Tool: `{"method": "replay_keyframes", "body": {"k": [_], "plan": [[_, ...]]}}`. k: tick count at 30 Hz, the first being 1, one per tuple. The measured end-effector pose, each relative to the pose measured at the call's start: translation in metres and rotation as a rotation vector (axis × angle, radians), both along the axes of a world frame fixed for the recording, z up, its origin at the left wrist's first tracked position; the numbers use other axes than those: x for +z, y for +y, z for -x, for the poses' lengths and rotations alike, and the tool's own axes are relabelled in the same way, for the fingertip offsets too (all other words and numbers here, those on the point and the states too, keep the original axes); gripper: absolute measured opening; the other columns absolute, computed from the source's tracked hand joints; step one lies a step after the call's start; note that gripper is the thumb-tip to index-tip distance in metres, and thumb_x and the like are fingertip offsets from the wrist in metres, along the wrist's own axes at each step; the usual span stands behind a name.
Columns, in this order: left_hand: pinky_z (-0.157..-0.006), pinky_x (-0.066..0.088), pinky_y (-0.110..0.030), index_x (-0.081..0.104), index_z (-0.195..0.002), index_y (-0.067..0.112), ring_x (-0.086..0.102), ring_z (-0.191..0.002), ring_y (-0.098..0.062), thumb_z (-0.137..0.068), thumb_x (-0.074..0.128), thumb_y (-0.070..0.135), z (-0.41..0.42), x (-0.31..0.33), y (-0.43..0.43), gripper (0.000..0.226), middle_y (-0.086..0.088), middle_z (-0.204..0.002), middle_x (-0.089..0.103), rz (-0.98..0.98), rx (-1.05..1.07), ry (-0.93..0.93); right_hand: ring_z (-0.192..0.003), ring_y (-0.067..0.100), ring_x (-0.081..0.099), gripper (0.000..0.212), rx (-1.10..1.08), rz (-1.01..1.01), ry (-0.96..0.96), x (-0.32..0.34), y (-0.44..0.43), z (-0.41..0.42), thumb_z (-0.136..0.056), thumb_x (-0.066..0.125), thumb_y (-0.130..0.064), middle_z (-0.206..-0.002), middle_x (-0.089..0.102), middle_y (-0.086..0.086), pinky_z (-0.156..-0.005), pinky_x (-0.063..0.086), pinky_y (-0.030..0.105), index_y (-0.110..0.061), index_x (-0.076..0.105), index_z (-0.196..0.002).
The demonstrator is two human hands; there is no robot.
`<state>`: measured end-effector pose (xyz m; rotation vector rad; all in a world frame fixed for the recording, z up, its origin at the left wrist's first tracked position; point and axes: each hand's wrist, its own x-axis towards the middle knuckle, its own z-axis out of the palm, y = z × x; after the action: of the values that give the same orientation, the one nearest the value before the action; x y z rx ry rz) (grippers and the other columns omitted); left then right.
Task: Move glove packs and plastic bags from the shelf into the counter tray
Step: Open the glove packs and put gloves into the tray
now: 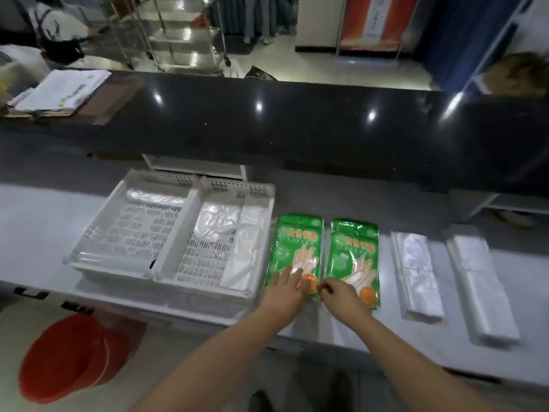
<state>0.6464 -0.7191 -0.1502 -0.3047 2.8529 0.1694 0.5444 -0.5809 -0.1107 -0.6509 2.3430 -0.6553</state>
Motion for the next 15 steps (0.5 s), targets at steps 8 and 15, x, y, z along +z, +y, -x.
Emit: {"method": "replay_keyframes", "body": {"k": [8,15], "plan": [[-0.114,0.022,-0.066,0.027,-0.152,0.013,0.014,-0.149,-0.043,-0.095,0.047,-0.001,0.000,-0.003,-0.010,0.062,-0.013,-0.163,0.015,0.080,-0.113,-0.020,-0.073,0.028,0.064,0.019,-0.208,-0.097,-0.159,-0.024,0.007,-0.037,-0.090,0.052,-0.014,-0.080,0.068,0.017,-0.067,0.051,0.033,-0.006,0.064,-0.077],[-0.108,0.038,-0.058,0.044,-0.143,0.012,0.025,-0.145,-0.043,-0.098,0.047,0.011,-0.004,0.006,-0.008,0.046,-0.012,-0.156,0.032,0.057,-0.102,-0.035,-0.061,0.023,0.060,0.024,-0.655,0.238,-0.638,-0.018,-0.014,-0.051,-0.095,0.060,-0.028,-0.075,0.064,0.015,-0.059,0.047,0.029,-0.005,0.062,-0.090]]}}
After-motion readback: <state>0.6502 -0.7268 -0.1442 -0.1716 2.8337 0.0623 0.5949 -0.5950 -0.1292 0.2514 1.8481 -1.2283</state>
